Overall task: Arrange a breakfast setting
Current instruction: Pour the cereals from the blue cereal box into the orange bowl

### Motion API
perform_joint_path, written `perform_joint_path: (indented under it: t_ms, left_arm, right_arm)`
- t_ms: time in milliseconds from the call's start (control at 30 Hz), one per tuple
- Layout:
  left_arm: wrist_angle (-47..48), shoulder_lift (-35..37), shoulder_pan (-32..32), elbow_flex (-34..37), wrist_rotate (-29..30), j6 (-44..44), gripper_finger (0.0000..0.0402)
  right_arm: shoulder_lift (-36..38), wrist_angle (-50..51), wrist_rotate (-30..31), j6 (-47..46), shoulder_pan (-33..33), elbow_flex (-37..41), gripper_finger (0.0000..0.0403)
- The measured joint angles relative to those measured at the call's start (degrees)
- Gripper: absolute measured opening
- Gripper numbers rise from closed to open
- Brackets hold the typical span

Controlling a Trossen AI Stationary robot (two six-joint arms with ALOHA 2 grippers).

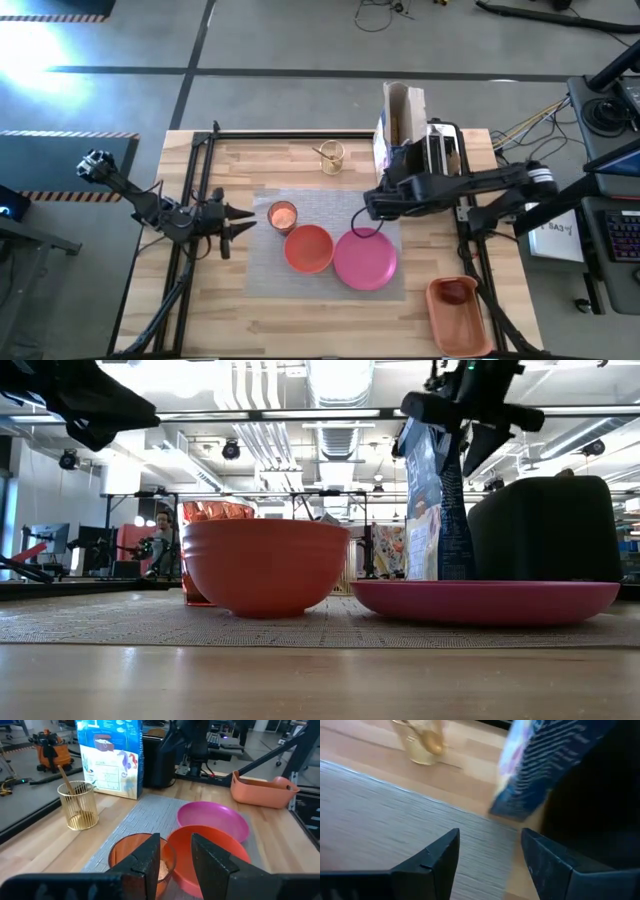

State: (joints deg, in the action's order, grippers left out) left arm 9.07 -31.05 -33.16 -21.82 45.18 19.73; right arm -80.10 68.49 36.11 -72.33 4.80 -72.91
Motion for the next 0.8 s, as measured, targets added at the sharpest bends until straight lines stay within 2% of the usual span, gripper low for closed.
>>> perform_joint_path:
  t_ms: [200, 533, 800]
  left_arm:
    - [0.0, 0.4, 0.0, 0.0, -2.7, -0.2, 0.0093]
    - [-5.2, -0.9, 0.0, 0.0, -4.0, 1.3, 0.0093]
    - [-10.4, -4.4, 0.0, 0.0, -3.9, 1.3, 0.0093]
  right_arm:
    - [-4.5, 7.7, 2.2, 1.7, -0.2, -4.7, 0.0219]
    - [-2.5, 7.7, 5.9, 1.4, -0.2, -3.7, 0.0222]
    - [-2.5, 7.5, 5.7, 4.0, -0.2, -3.6, 0.0222]
